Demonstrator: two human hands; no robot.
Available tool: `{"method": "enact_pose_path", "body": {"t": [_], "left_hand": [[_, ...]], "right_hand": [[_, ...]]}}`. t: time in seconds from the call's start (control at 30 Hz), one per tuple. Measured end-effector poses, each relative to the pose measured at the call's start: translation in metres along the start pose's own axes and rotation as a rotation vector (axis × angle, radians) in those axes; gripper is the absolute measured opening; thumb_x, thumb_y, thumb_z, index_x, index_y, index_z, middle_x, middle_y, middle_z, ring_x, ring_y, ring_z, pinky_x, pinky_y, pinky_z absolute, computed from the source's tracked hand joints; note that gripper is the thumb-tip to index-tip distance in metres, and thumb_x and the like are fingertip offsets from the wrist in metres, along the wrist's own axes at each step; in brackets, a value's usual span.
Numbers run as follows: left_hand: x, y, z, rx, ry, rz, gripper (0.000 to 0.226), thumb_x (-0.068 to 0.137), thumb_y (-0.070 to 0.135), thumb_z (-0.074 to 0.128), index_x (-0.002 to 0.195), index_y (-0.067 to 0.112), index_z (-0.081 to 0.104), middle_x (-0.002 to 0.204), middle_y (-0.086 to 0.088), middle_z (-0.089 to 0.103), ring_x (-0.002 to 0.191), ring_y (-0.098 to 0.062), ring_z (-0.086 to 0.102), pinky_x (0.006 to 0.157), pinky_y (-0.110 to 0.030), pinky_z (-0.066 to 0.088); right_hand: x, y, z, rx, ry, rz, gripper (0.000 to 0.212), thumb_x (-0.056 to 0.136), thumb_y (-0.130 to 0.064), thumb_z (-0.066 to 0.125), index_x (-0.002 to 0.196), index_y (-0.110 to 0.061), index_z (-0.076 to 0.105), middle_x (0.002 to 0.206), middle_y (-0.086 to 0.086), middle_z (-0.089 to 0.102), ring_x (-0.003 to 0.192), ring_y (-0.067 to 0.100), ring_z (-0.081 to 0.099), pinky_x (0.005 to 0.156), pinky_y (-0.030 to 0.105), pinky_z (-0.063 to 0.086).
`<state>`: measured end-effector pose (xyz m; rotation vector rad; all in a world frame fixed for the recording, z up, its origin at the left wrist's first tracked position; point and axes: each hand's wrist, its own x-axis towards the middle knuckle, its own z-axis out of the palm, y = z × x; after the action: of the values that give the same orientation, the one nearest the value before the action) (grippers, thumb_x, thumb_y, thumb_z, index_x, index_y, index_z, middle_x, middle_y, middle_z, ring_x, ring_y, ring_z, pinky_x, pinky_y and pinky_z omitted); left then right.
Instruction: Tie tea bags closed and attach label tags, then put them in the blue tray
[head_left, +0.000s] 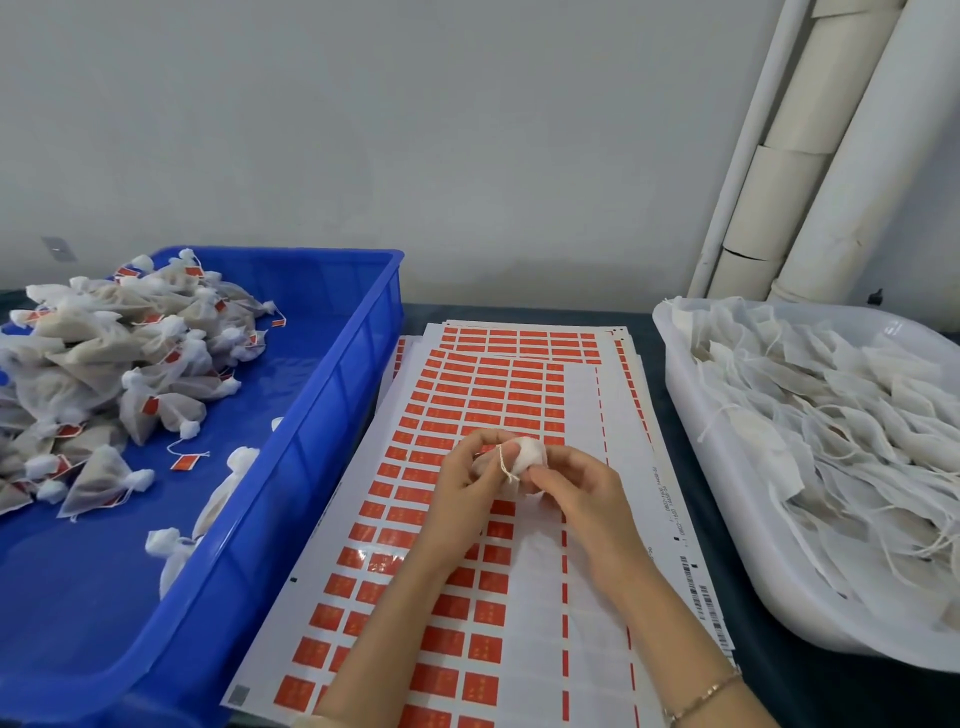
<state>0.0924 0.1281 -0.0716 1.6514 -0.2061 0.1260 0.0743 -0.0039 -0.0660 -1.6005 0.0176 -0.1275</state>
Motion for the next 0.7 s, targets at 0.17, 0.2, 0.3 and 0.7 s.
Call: {"method": "enact_pose_path", "body": {"t": [0.17,0.2,0.3,0.7], "left_hand": [[0.0029,-0.0007,0.0008,0.038,0.07,-0.072,0.012,0.093,0.028,0.058,0.093,0.018,0.064,0.086,0.003,0.066,0.076,-0.004,0.063,0.063,-0.009,0.048],[0.0034,-0.0004,0.0008,0.047,0.079,-0.076,0.014,0.093,0.03,0.057,0.093,0.018,0.065,0.084,0.003,0.065,0.074,-0.002,0.062,0.063,-0.008,0.047],[0.0038,0.0006,0.0012,0.031,0.069,-0.096,0.015,0.093,0.031,0.057,0.092,0.019,0.066,0.081,0.003,0.065,0.069,0.0,0.062,0.06,-0.007,0.046],[0.0056,0.0005,-0.0003,-0.136,0.086,-0.29,0.028,0.092,0.041,0.055,0.1,0.017,0.067,0.084,-0.004,0.071,0.067,-0.01,0.065,0.059,-0.015,0.049]], "right_hand": [[-0.0002,0.0023,0.0008,-0.023,0.08,-0.05,0.014,0.084,-0.03,0.072,0.096,-0.032,0.067,0.089,-0.018,0.071,0.086,0.001,0.067,0.066,0.011,0.052],[-0.0004,0.0024,0.0011,-0.018,0.084,-0.069,0.012,0.085,-0.029,0.071,0.096,-0.032,0.067,0.089,-0.017,0.071,0.085,0.003,0.068,0.066,0.011,0.052],[-0.0003,0.0037,0.002,-0.025,0.095,-0.102,0.01,0.088,-0.028,0.066,0.096,-0.033,0.064,0.091,-0.014,0.071,0.084,0.004,0.068,0.067,0.012,0.053],[-0.0015,0.0084,0.005,-0.347,0.101,-0.328,0.022,0.093,-0.019,0.058,0.089,-0.041,0.054,0.091,-0.024,0.063,0.091,-0.007,0.059,0.075,0.005,0.047]]}}
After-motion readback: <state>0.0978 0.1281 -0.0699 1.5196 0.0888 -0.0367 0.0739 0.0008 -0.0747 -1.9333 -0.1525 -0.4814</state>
